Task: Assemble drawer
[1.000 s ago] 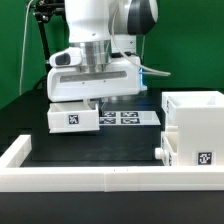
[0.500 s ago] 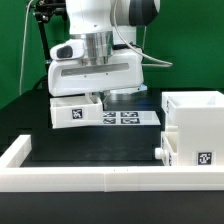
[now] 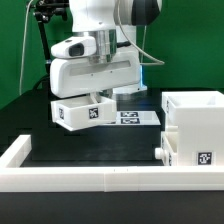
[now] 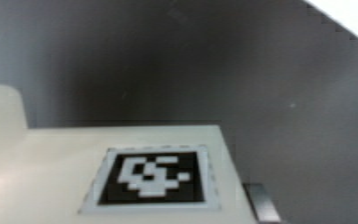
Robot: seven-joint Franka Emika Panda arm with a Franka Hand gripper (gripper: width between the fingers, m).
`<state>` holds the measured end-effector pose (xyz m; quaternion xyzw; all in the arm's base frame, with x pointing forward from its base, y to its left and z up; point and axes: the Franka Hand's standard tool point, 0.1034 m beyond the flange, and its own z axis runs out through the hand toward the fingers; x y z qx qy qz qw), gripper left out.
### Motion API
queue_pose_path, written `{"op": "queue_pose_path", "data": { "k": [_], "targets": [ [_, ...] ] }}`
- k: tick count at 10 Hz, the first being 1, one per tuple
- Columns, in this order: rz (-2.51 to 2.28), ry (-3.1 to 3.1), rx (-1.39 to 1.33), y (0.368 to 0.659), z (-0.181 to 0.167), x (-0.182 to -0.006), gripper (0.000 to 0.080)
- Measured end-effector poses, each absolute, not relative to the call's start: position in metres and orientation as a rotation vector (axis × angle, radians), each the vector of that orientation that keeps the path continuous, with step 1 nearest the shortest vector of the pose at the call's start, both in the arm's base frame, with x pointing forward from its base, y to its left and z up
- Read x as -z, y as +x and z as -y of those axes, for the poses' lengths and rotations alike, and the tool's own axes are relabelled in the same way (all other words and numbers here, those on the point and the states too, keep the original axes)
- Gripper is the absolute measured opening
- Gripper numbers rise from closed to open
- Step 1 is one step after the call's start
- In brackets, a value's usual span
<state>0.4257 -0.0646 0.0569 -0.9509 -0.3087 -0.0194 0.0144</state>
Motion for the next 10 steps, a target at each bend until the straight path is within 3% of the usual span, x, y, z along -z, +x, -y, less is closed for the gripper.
{"op": "queue_pose_path", "data": {
  "k": [3, 7, 10],
  "targets": [
    [1.5, -2.754, 0.041, 0.457, 0.062, -0.062, 0.0044],
    [1.867, -2.524, 0.035, 0.455, 0.064, -0.06, 0.0044],
    [2.232, -2.228, 0.013, 0.477, 0.065, -0.065, 0.0044]
  ]
}}
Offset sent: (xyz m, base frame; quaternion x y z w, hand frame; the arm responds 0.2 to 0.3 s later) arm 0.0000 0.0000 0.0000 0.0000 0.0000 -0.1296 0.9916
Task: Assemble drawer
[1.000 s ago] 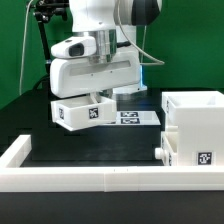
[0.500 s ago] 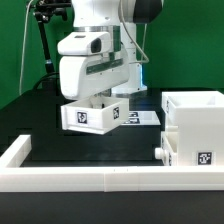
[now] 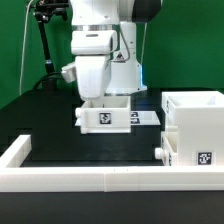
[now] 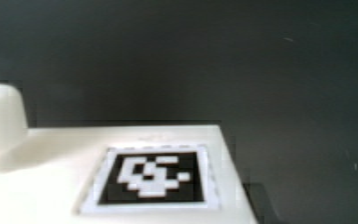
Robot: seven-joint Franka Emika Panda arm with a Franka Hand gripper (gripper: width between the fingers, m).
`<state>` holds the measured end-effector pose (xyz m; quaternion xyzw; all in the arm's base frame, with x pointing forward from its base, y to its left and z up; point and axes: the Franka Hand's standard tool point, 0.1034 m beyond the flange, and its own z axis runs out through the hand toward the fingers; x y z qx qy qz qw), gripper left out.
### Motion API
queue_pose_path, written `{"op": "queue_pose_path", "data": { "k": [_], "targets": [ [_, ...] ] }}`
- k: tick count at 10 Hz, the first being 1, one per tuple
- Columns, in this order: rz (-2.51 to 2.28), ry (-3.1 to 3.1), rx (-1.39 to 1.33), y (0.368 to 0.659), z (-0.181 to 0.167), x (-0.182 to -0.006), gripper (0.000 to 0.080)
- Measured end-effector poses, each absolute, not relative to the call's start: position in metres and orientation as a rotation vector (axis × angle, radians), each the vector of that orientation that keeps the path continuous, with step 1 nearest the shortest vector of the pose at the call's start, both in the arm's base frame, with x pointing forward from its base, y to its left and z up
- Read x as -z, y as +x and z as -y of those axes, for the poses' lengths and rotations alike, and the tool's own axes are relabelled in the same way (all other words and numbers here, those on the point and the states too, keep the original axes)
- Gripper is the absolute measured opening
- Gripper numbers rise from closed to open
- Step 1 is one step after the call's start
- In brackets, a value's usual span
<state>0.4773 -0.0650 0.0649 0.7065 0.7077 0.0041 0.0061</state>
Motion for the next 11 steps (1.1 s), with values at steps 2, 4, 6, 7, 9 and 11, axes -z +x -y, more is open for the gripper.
{"op": "queue_pose_path", "data": {
  "k": [2, 4, 6, 7, 9, 11],
  "targets": [
    [-2.258, 2.14, -0.027, 0.5, 0.063, -0.068, 0.0044],
    [-2.296, 2.084, -0.017, 0.511, 0.058, -0.067, 0.0044],
    [-2.293, 2.093, -0.012, 0.509, 0.06, -0.065, 0.0044],
    [-2.294, 2.093, -0.012, 0.509, 0.06, -0.065, 0.0044],
    [-2.278, 2.105, -0.021, 0.514, 0.052, -0.066, 0.0044],
    [-2.282, 2.093, -0.037, 0.524, 0.045, -0.067, 0.0044]
  ]
}}
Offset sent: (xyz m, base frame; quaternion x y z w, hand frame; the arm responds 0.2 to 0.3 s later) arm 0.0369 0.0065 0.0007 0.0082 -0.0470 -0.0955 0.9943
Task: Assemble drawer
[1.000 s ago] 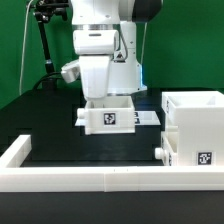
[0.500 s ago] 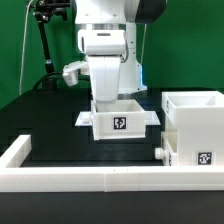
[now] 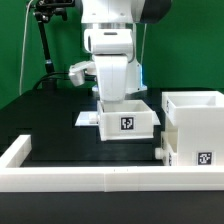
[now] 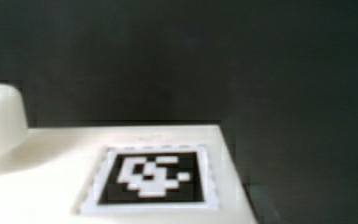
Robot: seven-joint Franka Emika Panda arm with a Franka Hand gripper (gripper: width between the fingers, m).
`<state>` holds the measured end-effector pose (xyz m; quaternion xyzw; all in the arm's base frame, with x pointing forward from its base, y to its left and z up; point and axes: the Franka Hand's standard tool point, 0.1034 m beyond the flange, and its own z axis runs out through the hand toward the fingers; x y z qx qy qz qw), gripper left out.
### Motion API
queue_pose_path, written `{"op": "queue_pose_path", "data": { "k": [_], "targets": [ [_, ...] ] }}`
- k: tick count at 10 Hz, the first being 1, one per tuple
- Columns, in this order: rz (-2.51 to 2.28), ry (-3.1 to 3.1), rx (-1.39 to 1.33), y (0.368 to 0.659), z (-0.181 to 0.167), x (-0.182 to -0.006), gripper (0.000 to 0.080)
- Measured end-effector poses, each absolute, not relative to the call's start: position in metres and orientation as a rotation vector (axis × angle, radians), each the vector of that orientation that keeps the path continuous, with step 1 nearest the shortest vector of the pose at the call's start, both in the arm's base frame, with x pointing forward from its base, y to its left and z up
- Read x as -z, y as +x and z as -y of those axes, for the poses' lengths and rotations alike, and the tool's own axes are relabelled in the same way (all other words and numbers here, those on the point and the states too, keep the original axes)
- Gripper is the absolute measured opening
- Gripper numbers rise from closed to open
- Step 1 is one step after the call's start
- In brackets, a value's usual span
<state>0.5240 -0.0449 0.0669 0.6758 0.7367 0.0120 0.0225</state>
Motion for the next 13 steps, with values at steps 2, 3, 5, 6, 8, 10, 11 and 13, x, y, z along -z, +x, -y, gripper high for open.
{"op": "queue_pose_path", "data": {
  "k": [2, 3, 5, 6, 8, 10, 11, 13],
  "targets": [
    [-2.296, 2.08, -0.051, 0.531, 0.036, -0.065, 0.0044],
    [-2.303, 2.073, -0.057, 0.534, 0.032, -0.064, 0.0044],
    [-2.309, 2.074, -0.055, 0.535, 0.031, -0.06, 0.0044],
    [-2.309, 2.075, -0.054, 0.535, 0.031, -0.06, 0.0044],
    [-2.305, 2.081, -0.054, 0.534, 0.03, -0.059, 0.0044],
    [-2.291, 2.103, -0.055, 0.535, 0.024, -0.058, 0.0044],
    [-2.273, 2.122, -0.058, 0.537, 0.021, -0.058, 0.0044],
    [-2.205, 2.197, -0.059, 0.537, 0.014, -0.057, 0.0044]
  ]
}}
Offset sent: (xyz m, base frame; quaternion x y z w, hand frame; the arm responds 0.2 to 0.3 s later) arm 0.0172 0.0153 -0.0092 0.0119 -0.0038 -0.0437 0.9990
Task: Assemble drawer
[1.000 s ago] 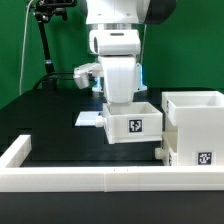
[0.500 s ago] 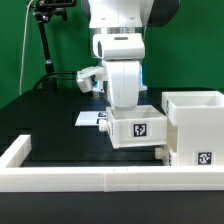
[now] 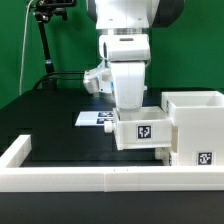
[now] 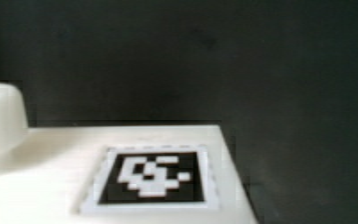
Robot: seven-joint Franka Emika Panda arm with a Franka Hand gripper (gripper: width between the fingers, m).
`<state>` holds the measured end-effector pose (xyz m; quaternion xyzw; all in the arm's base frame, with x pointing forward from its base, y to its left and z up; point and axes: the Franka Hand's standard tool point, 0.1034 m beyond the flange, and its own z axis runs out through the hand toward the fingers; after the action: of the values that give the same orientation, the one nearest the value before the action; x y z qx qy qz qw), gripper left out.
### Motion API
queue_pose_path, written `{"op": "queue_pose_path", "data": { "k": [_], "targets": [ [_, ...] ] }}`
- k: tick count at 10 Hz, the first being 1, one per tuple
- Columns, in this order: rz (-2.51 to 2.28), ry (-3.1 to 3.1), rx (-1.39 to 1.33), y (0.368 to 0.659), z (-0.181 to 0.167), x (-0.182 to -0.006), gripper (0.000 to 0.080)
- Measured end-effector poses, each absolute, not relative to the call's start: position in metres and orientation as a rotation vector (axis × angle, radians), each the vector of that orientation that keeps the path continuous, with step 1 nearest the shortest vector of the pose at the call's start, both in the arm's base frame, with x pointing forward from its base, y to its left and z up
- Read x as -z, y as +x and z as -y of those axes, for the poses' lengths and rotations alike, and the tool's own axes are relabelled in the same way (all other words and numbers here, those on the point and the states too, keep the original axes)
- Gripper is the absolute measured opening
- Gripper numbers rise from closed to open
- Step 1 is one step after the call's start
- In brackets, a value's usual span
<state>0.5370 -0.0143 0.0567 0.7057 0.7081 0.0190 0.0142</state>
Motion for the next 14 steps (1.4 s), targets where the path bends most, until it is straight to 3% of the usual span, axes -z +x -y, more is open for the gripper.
{"op": "queue_pose_path", "data": {
  "k": [14],
  "targets": [
    [-2.174, 2.243, -0.045, 0.5376, 0.0022, -0.0521, 0.0044]
  ]
}}
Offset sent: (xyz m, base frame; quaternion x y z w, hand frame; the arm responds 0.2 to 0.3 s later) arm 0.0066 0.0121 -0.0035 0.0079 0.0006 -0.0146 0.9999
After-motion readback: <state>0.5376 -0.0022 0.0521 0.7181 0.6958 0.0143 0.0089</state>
